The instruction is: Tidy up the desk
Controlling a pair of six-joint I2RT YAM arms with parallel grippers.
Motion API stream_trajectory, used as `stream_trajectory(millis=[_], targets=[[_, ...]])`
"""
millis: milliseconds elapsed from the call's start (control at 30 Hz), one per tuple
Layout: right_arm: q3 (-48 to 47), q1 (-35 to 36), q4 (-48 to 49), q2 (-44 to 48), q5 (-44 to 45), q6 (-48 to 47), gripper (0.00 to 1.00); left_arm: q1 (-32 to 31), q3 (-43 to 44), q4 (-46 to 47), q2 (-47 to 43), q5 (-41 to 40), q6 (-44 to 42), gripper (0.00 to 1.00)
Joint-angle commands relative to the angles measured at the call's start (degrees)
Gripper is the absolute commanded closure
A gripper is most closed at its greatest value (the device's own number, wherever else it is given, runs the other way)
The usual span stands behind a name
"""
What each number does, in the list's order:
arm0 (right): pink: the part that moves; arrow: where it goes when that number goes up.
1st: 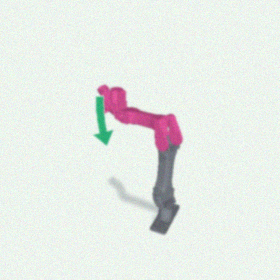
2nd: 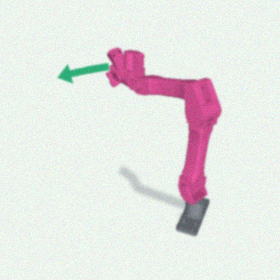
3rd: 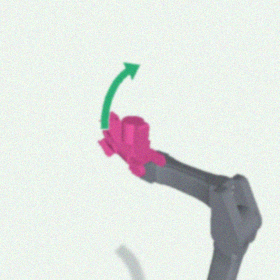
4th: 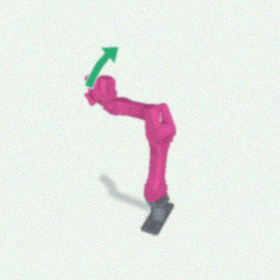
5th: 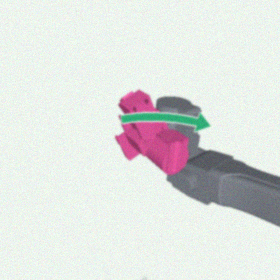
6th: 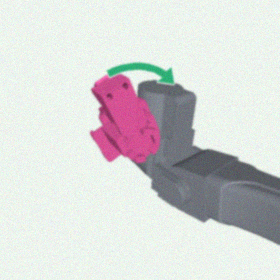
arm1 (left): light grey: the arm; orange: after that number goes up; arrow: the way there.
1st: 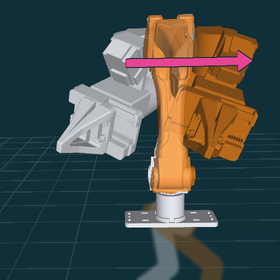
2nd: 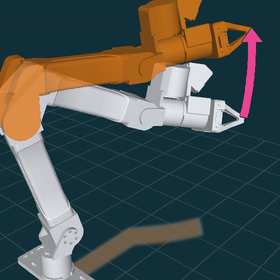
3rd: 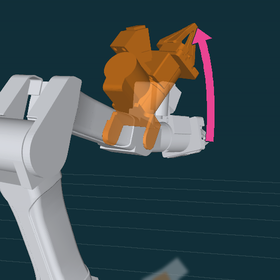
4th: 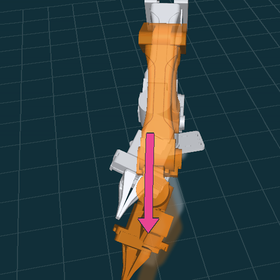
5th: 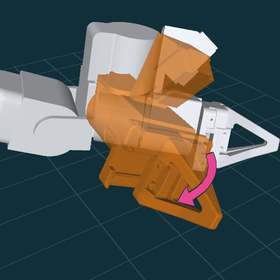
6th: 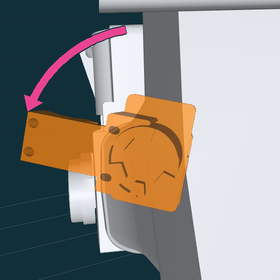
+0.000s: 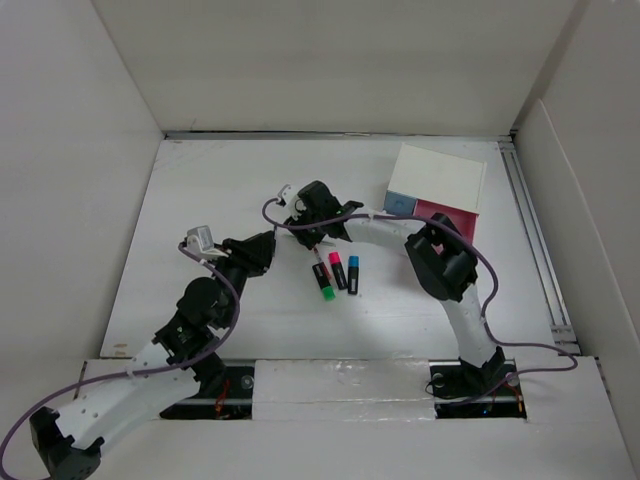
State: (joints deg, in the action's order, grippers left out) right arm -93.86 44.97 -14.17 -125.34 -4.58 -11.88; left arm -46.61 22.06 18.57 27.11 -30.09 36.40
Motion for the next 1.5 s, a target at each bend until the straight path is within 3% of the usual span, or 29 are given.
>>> stream_trajectory(millis=[0, 133, 267, 467, 733, 933, 967, 1033, 1067, 1200, 1300, 1467], targets=[[-3.0, -0.3, -1.5, -0.3, -1.6, -1.0, 0.5, 0.2, -1.1, 1.7, -2.9, -0.7, -0.9, 0.7], [-3.2, -0.3, -1.8, -1.2, -0.5, -1.2, 0.58, 0.2, -1.9, 1.7, -5.5, -1.4, -1.1, 0.7], [-2.6, -0.3, -0.4, -2.0, -0.3, -1.1, 0.85, 0.2, -2.5, 1.6, -7.2, -2.0, -0.9, 0.7], [0.1, -1.5, 6.5, -0.1, -1.0, -1.1, 0.96, 0.2, -2.9, 2.1, -7.7, -1.8, -1.1, 0.7], [0.9, -4.1, 11.4, 7.3, -1.3, -1.4, 0.98, 0.2, -2.7, 2.0, -7.2, -2.0, -1.2, 0.7], [7.8, -6.6, 13.6, 22.6, -2.1, 0.3, 0.98, 0.2, -3.0, 2.4, -7.3, -1.4, -1.1, 0.7], [12.6, -8.1, 13.3, 30.4, -0.4, 1.0, 0.98, 0.2, -2.8, 2.5, -7.0, -1.1, -1.1, 0.7], [14.5, -9.5, 12.9, 33.4, 1.5, 1.2, 0.98, 0.2, -2.8, 2.5, -6.5, -0.9, -1.1, 0.7], [16.6, -10.1, 12.6, 39.5, 3.3, 1.2, 0.98, 0.2, -2.6, 2.5, -6.5, -0.7, -1.1, 0.69], [30.2, -14.9, 11.6, 55.1, 11.9, 2.2, 0.96, 0.2, -2.8, 3.6, -5.9, 1.3, -1.6, 0.61], [36.0, -20.5, 11.6, 63.9, 15.5, 4.4, 0.94, 0.2, -3.2, 4.7, -5.4, 2.7, -1.5, 0.57], [46.9, -27.9, 16.0, 70.5, 16.1, 7.7, 0.93, 0.2, -3.2, 5.2, -4.6, 4.0, -1.5, 0.57]])
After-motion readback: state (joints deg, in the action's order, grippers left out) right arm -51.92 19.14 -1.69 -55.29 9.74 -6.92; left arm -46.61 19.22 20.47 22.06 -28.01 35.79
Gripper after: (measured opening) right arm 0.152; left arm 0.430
